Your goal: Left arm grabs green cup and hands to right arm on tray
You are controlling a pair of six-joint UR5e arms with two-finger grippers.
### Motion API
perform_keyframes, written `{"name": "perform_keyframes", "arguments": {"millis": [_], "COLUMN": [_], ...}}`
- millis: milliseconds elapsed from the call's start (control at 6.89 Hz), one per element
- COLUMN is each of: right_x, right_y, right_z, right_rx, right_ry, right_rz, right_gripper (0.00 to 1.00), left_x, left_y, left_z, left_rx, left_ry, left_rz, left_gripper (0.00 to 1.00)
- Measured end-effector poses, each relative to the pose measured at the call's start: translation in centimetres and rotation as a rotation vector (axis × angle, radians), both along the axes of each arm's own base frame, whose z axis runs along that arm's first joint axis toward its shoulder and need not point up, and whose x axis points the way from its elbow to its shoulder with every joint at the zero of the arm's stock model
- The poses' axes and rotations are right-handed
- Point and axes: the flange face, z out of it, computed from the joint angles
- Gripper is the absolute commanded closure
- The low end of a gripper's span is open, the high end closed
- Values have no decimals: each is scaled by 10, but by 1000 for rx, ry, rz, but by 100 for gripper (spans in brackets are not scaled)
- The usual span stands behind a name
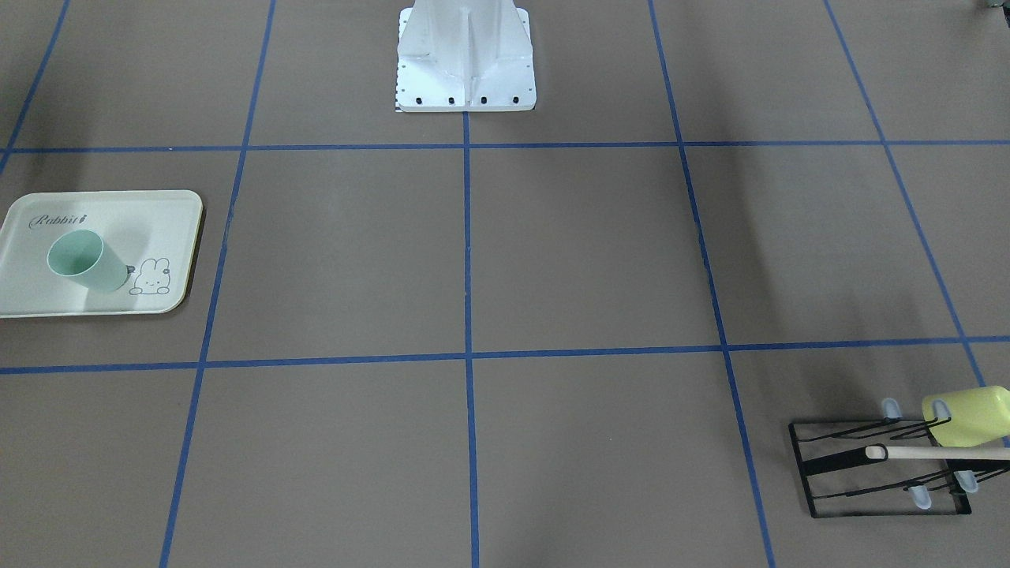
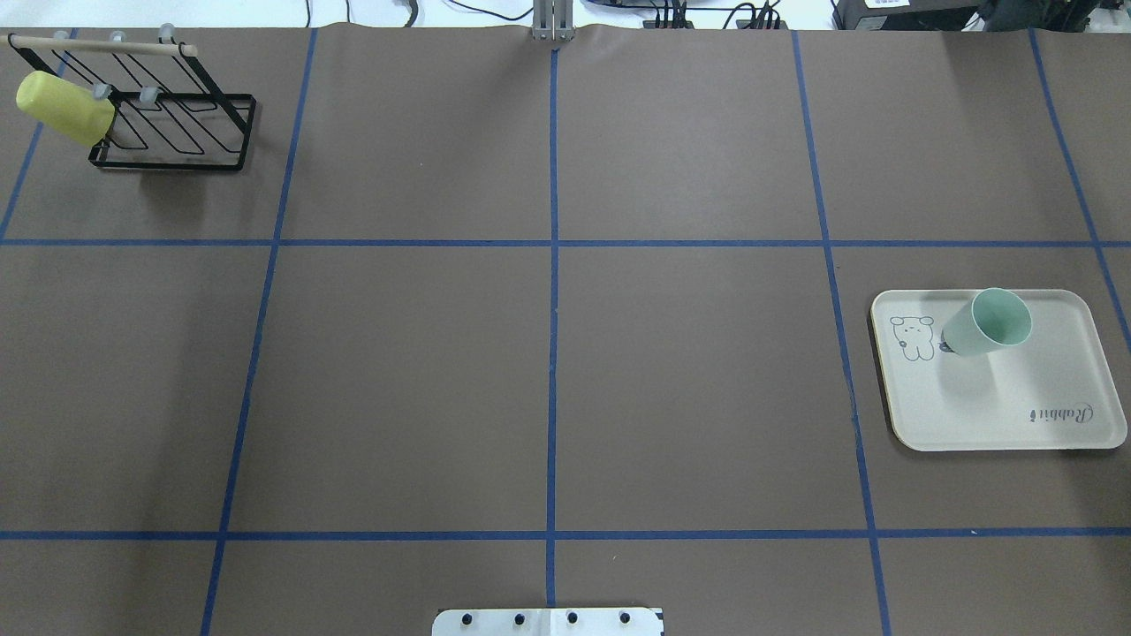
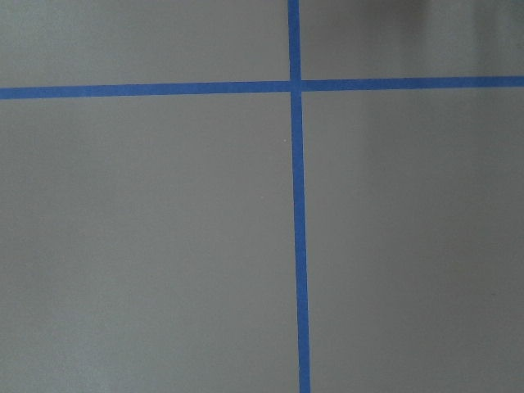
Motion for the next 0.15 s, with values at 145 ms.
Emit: {"name": "perform_keyframes", "arguments": {"millis": [145], "right_x": [0], "right_y": [0], "right_z": [0], "right_rx": [0], "right_ry": [0], "right_rz": [0], "right_gripper": [0], "left_x": [0], "left_y": [0], "left_z": [0], "left_rx": [-1], "left_ry": [0], "left_rz": [0], "left_gripper": [0]}}
